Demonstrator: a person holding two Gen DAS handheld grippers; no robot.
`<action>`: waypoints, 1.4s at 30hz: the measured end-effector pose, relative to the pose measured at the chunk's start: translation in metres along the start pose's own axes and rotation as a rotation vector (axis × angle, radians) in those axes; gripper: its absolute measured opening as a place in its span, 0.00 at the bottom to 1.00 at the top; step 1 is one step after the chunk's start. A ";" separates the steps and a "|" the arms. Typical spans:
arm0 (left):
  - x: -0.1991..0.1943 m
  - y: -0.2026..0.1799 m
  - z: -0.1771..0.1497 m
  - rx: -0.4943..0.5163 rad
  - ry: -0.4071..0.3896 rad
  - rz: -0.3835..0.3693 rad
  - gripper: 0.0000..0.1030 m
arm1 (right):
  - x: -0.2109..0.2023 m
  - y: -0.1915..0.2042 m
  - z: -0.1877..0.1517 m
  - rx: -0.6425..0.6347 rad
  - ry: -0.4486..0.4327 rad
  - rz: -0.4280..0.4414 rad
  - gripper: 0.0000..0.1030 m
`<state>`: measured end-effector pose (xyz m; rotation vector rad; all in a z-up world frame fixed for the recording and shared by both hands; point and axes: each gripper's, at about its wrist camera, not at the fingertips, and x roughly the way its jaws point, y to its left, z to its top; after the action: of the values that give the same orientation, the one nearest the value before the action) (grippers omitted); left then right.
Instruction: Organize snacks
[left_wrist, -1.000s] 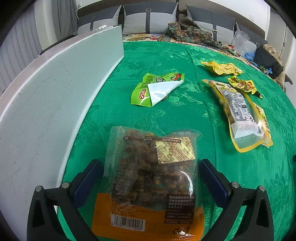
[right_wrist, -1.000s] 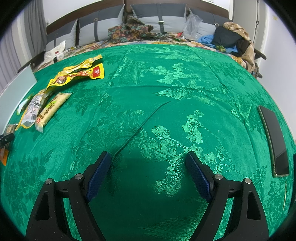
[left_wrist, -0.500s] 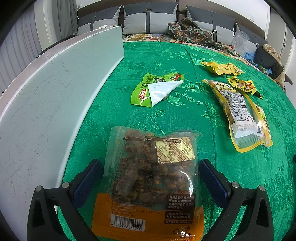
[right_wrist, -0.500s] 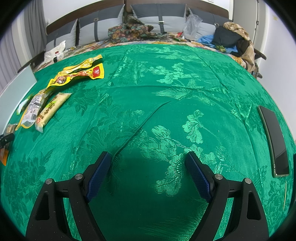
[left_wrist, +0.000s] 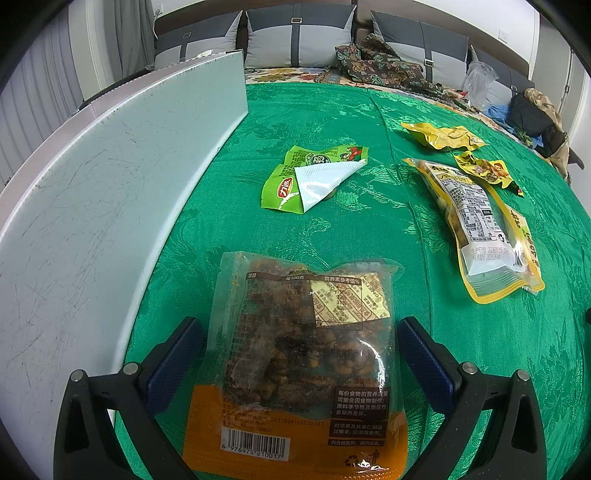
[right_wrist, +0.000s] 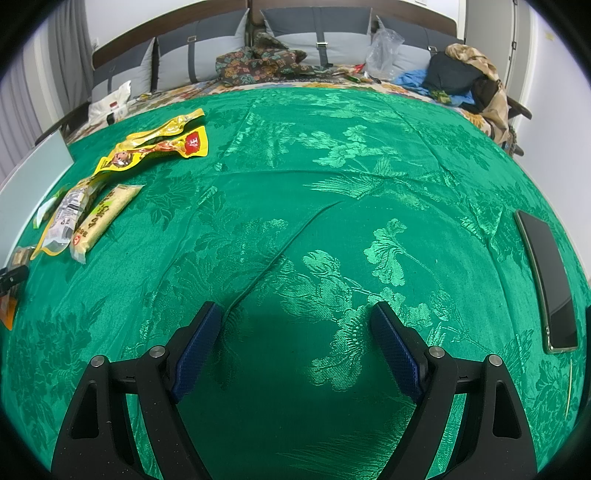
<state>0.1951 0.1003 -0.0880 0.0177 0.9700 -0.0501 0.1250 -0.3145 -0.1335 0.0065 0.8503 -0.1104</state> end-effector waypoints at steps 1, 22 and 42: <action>0.000 0.000 0.000 0.000 0.000 0.000 1.00 | 0.000 0.000 0.000 0.000 0.000 0.000 0.84; 0.000 0.000 0.000 -0.001 -0.001 0.000 1.00 | 0.000 0.000 0.000 0.000 0.001 0.000 0.84; 0.000 0.000 -0.001 -0.001 -0.002 0.000 1.00 | -0.008 0.023 0.032 0.119 0.022 0.076 0.83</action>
<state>0.1948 0.1006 -0.0886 0.0165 0.9683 -0.0498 0.1464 -0.2925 -0.1070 0.1518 0.8635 -0.0895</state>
